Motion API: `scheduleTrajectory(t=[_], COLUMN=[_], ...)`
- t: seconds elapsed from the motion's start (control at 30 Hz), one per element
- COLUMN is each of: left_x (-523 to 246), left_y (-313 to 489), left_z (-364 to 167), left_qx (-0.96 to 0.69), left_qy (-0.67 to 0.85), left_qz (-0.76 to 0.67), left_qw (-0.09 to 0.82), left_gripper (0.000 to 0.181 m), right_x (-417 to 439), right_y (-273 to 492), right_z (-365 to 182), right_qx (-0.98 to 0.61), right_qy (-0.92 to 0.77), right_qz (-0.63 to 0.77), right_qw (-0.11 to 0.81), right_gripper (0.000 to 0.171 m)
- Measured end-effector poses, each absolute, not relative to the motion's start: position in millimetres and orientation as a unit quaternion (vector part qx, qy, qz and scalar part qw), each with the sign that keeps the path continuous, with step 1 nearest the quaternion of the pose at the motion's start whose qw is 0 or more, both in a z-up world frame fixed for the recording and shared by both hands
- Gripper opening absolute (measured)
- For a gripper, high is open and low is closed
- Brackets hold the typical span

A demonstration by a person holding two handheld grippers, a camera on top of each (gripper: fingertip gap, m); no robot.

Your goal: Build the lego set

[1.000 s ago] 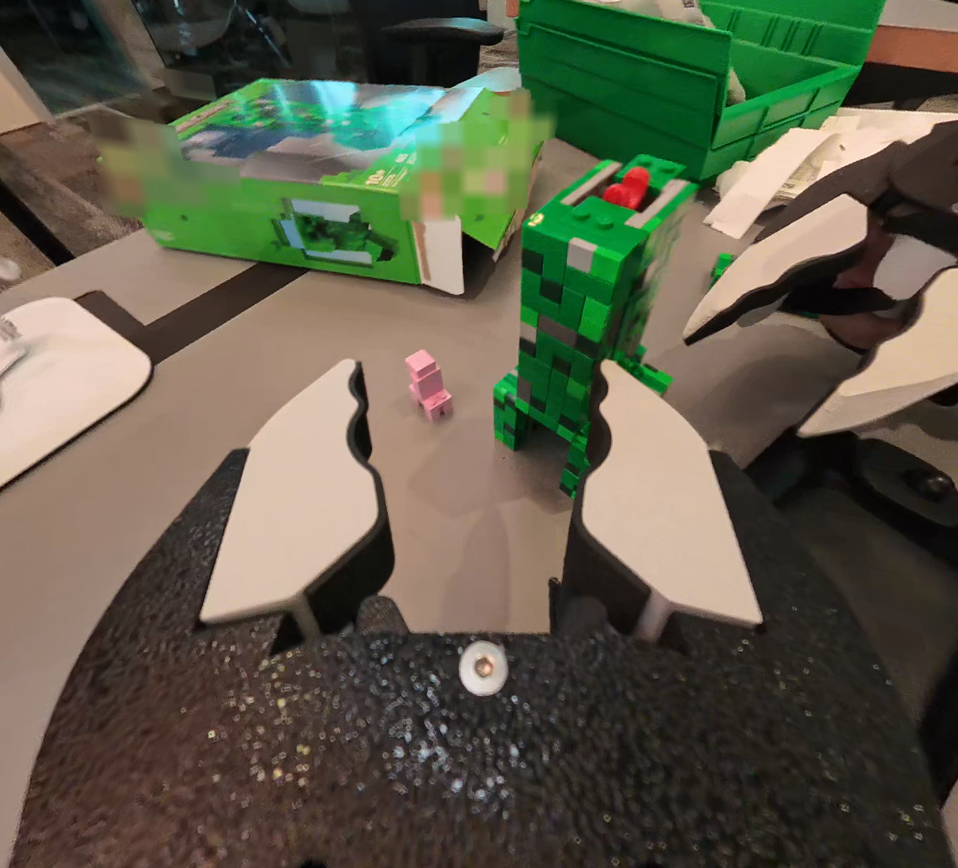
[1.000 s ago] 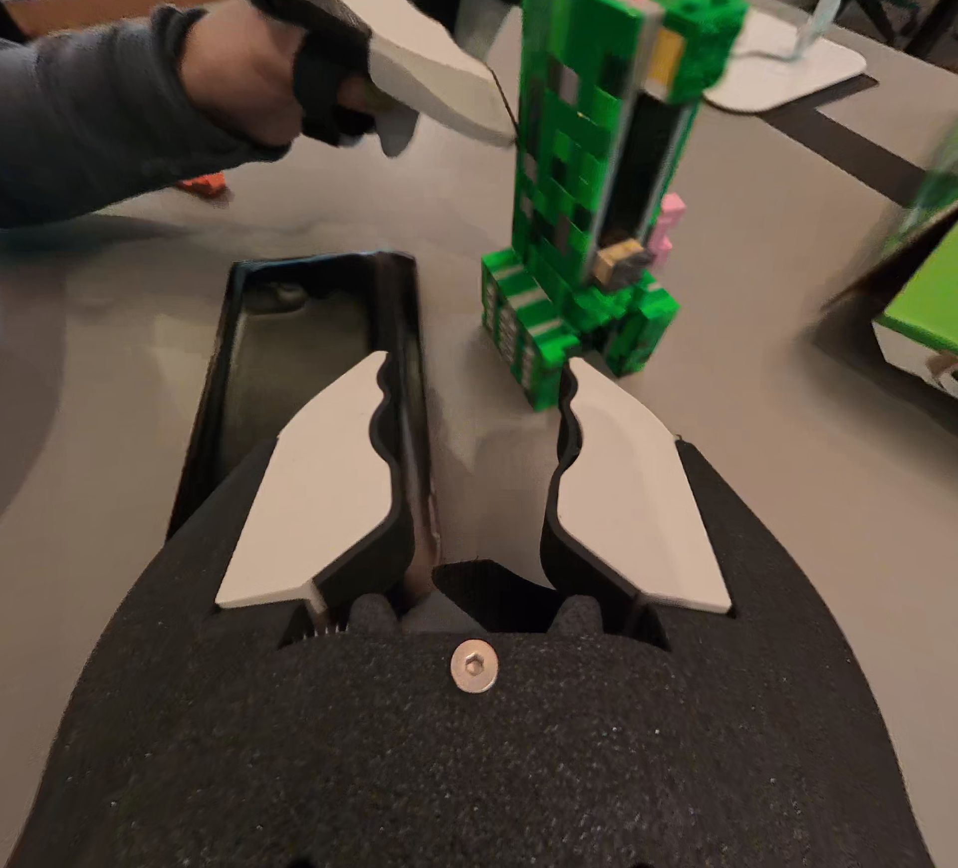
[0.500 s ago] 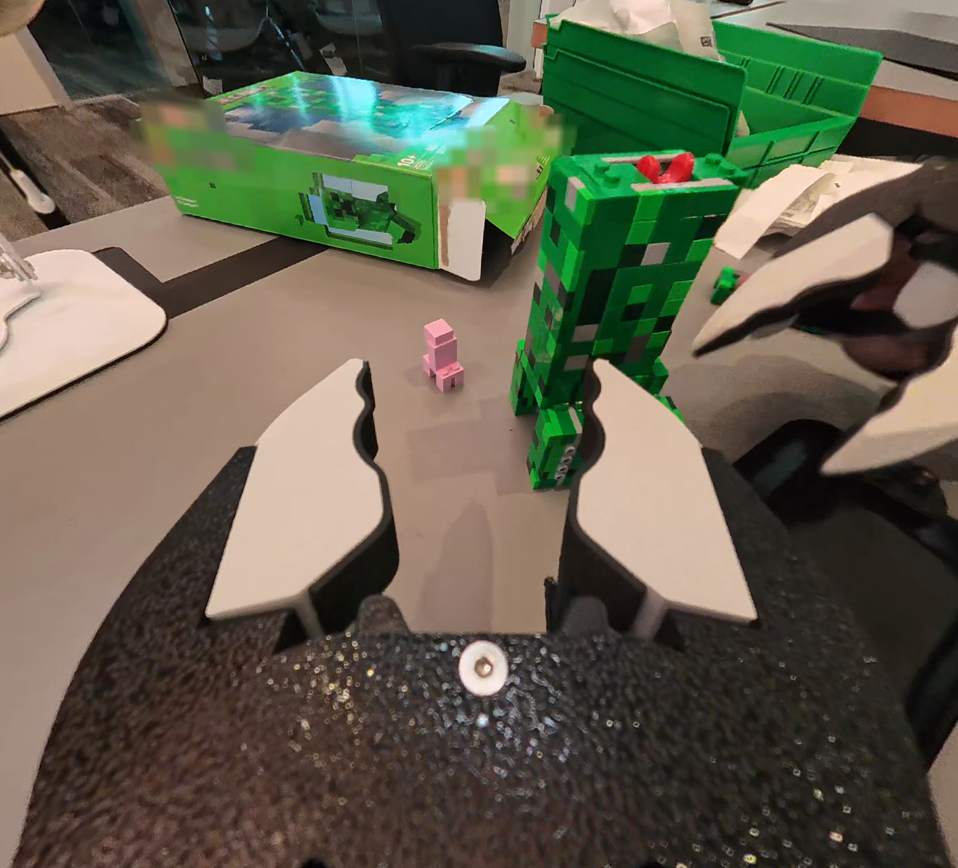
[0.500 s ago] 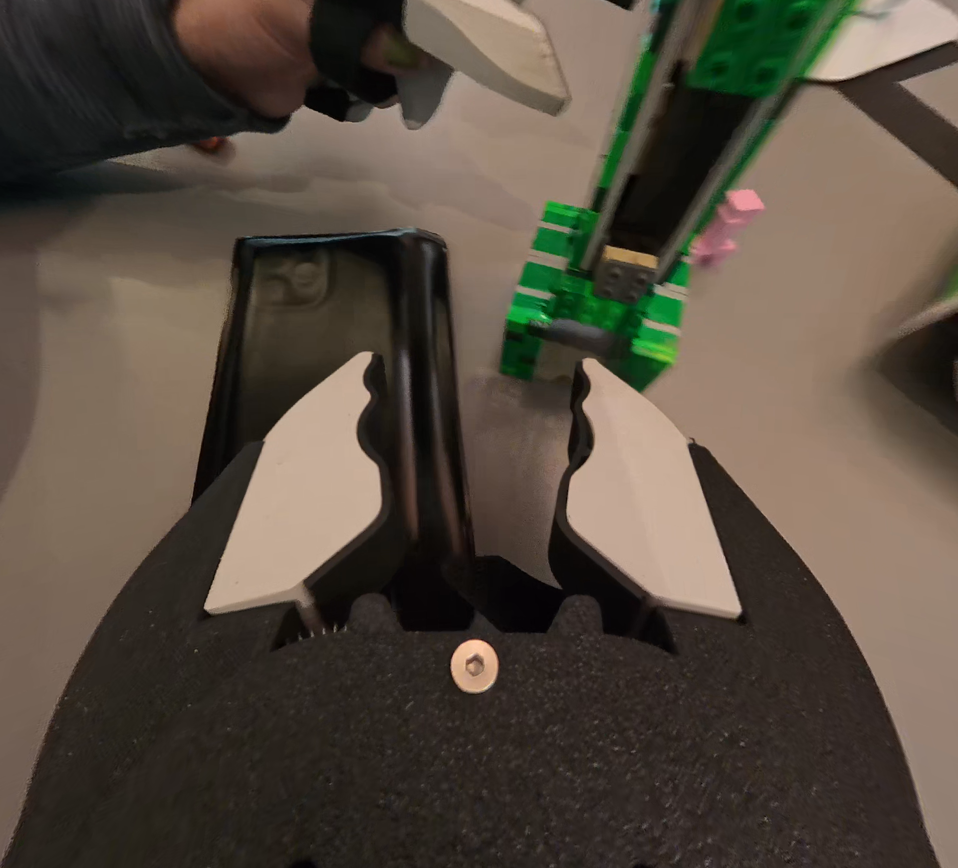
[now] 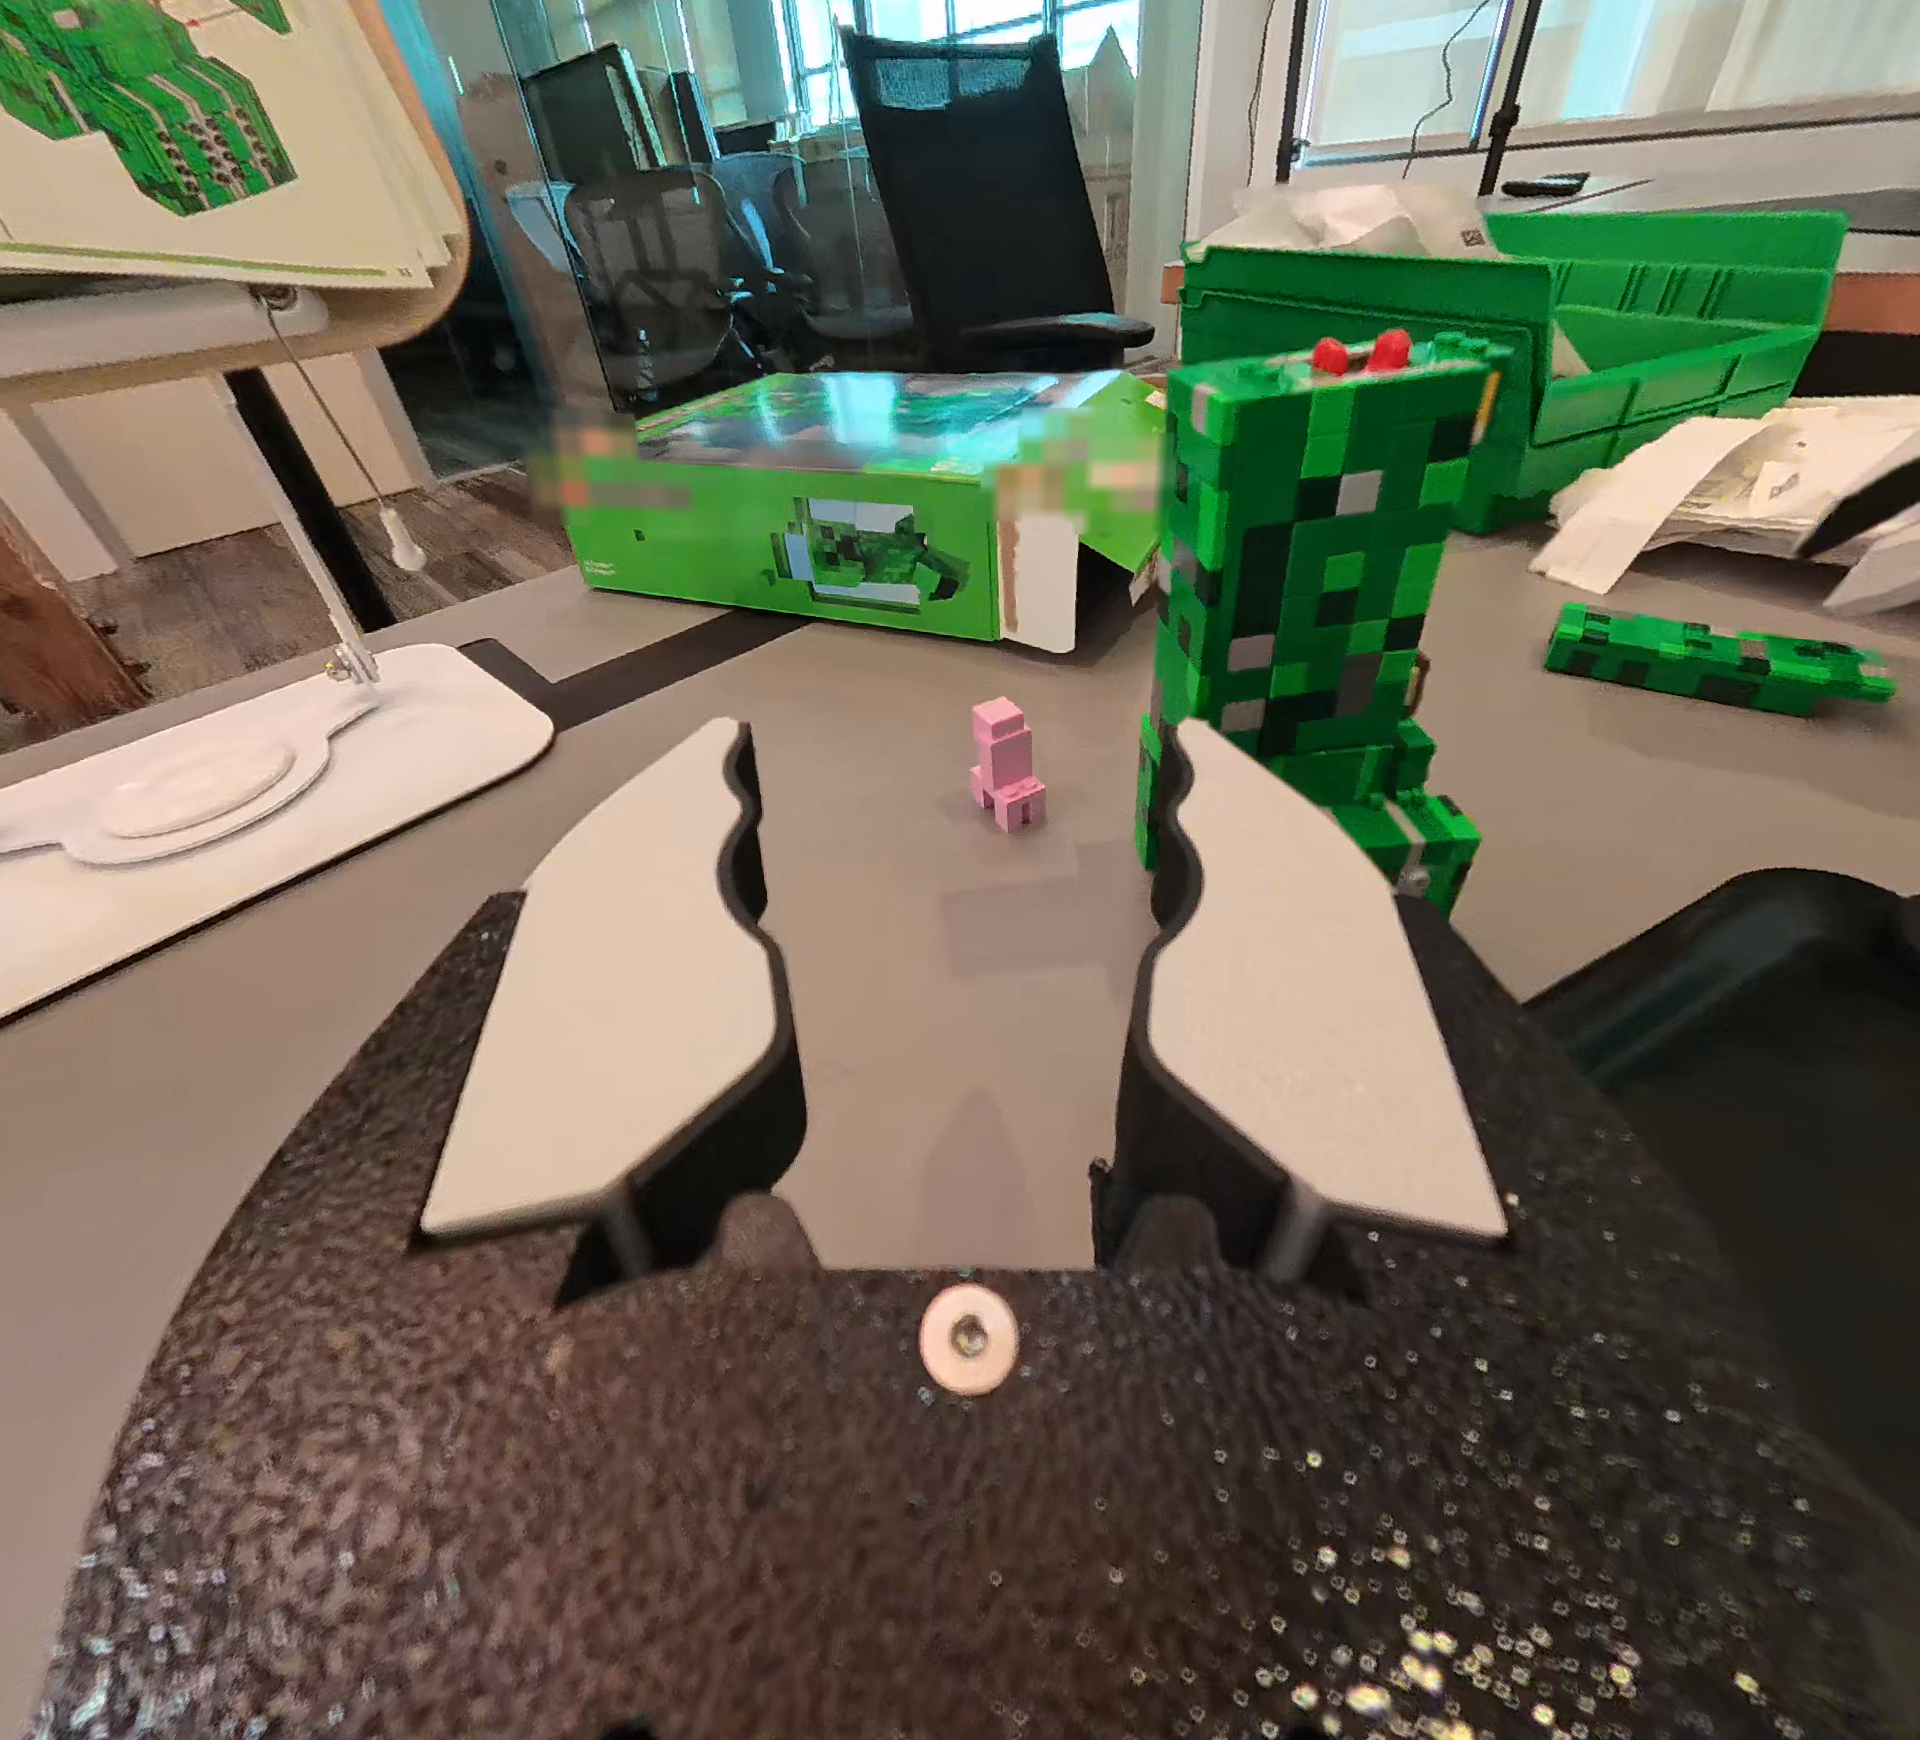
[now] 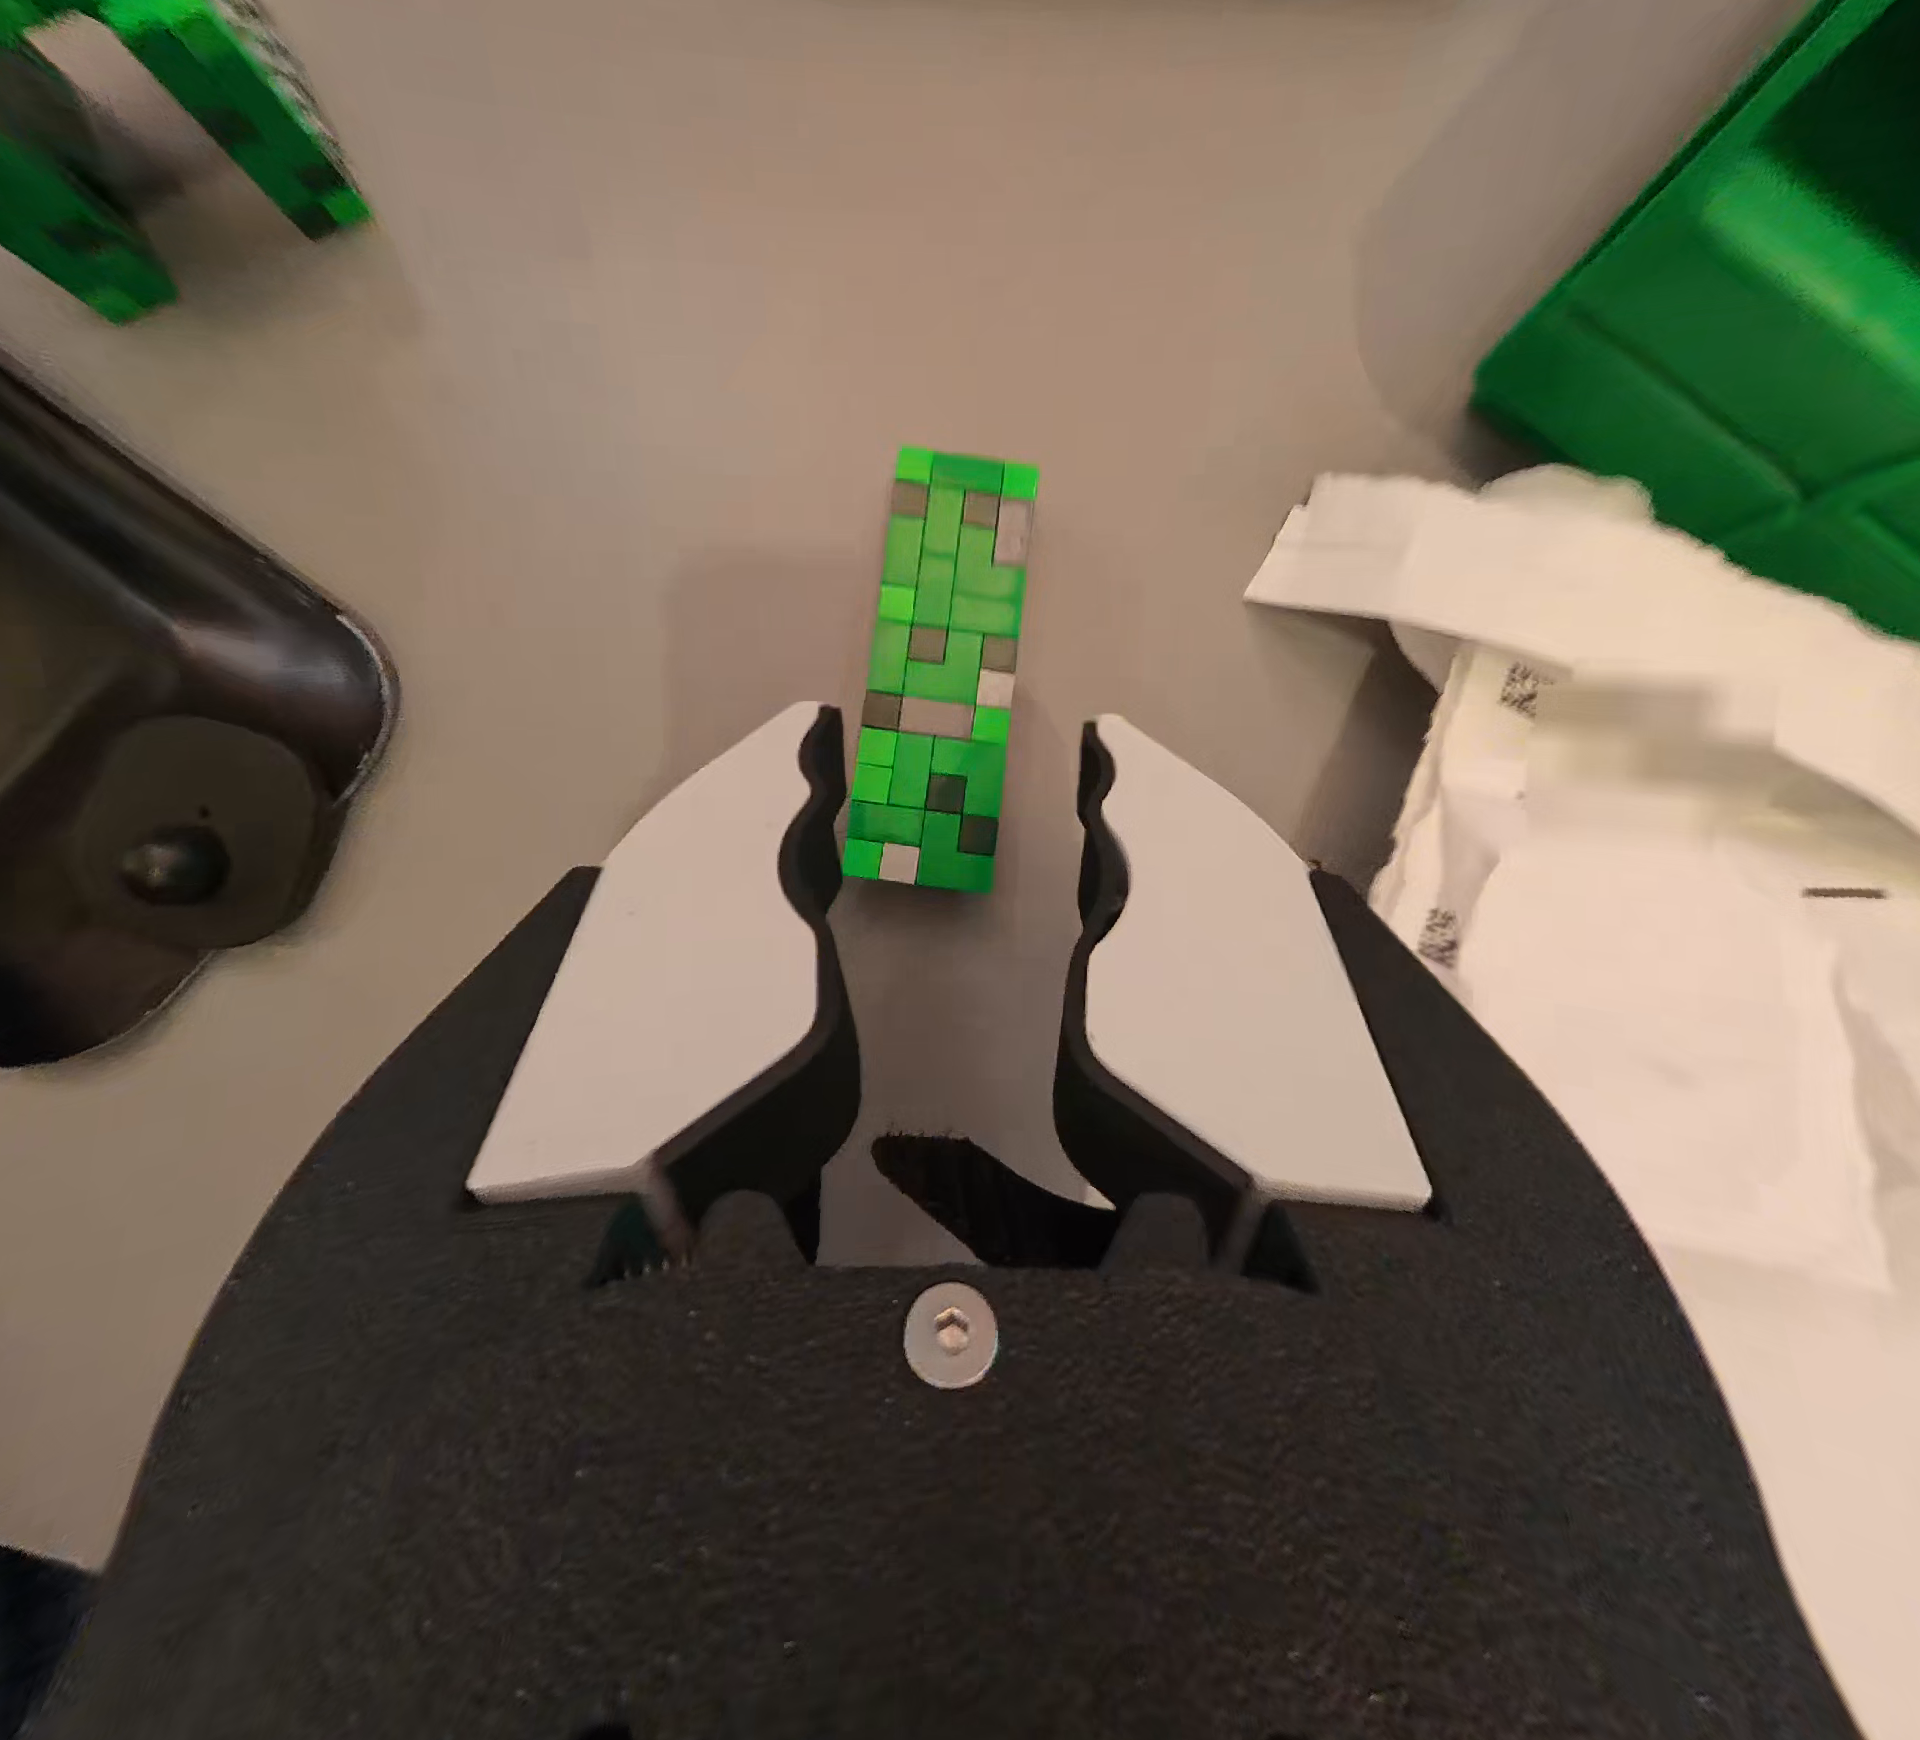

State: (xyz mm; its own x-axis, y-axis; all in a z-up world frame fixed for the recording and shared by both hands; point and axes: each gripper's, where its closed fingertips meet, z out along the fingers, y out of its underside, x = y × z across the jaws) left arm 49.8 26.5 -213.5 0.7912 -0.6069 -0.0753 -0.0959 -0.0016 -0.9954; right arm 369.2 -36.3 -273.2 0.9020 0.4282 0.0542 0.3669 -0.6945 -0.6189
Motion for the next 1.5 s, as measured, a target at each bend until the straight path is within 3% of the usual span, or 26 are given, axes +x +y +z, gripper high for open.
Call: scheduleTrajectory(t=[0.03,0.47,0.6,0.8,1.17,1.5], left_x=[50.8,54.1,54.8,58.5,57.1,60.6], left_y=[25.6,22.7,23.3,22.7,24.6,21.3], left_z=[-216.2,-221.2,-223.1,-225.9,-228.2,-223.2], left_qx=[-0.681,-0.681,-0.683,-0.685,-0.690,-0.675], left_qy=[0.263,0.276,0.273,0.275,0.263,0.274], left_qz=[-0.190,-0.196,-0.206,-0.214,-0.222,-0.240], left_qw=[0.657,0.650,0.646,0.640,0.637,0.642], left_gripper=[0.072,0.071,0.071,0.071,0.070,0.072], right_x=[366.9,353.7,351.2,351.0,289.0,205.9], right_y=[-35.9,-12.1,-10.2,-9.2,4.5,6.2], right_z=[-278.8,-315.0,-315.0,-314.2,-260.2,-179.3], right_qx=[-0.926,-0.961,-0.955,-0.955,-0.898,-0.658], right_qy=[-0.210,-0.231,-0.259,-0.254,-0.274,-0.338], right_qz=[0.050,-0.023,-0.038,-0.032,0.079,0.258], right_qw=[0.310,0.153,0.142,0.152,0.336,0.622], right_gripper=[0.045,0.047,0.035,0.034,0.034,0.034])
